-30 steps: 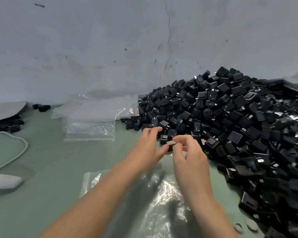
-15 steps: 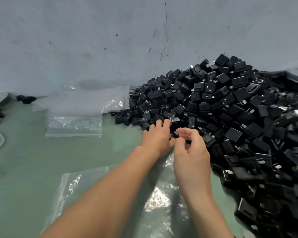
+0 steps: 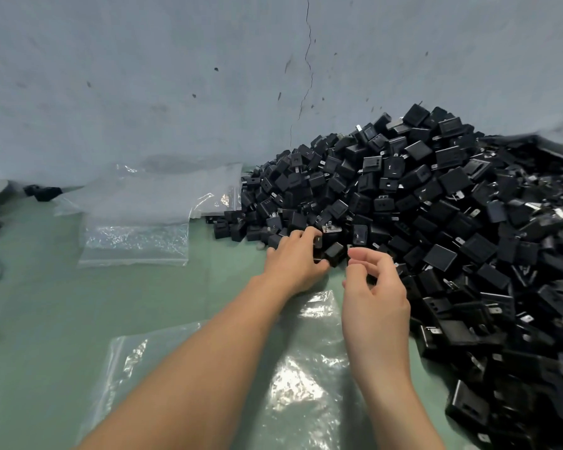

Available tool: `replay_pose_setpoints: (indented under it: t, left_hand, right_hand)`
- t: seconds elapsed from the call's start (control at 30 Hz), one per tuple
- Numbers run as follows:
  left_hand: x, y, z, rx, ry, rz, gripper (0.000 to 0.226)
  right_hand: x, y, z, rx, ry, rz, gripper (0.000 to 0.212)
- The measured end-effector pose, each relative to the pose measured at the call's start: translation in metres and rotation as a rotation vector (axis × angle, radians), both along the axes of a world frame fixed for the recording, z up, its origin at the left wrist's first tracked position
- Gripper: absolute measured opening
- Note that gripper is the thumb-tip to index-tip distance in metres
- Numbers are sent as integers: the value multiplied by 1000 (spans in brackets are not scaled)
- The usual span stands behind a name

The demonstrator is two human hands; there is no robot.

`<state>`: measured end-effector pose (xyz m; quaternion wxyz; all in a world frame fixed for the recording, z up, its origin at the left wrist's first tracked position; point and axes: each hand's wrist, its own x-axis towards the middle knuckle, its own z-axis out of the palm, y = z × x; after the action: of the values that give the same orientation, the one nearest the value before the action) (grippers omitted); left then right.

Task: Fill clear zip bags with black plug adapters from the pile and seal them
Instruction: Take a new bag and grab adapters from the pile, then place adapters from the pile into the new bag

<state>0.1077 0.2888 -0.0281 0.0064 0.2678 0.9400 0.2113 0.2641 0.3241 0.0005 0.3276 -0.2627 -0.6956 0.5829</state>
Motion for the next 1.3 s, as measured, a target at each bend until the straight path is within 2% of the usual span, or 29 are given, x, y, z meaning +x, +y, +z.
replay_pose_setpoints:
  t: [0.1, 0.23, 0.43, 0.6, 0.77, 0.97, 1.07, 1.3]
  left_hand:
    - [-5, 0, 2, -18, -22, -17, 46]
    - [1, 9, -2, 32, 20, 70, 37]
    - [0, 0, -10, 39, 73, 10, 39]
    - [-5, -4, -9, 164, 72, -56, 30]
    - [-4, -2, -9, 135, 74, -39, 30]
    - [-3, -7, -14, 161, 137, -60, 28]
    - [-2, -6, -13, 169, 125, -57, 24]
    - [-1, -11, -10, 236, 56, -68, 19]
  right_hand:
    - [-1, -2, 0, 9, -4, 5, 18]
    - [0, -2, 0, 2, -9, 8, 17]
    - [0, -1, 1, 8, -21, 8, 19]
    - [2, -2, 0, 33, -53, 13, 18]
    - [5, -1, -1, 72, -91, 33, 18]
    - [10, 0, -7, 234, -338, 234, 17]
    - [12, 3, -10, 345, -494, 257, 21]
    - [14, 6, -12, 479, -528, 192, 29]
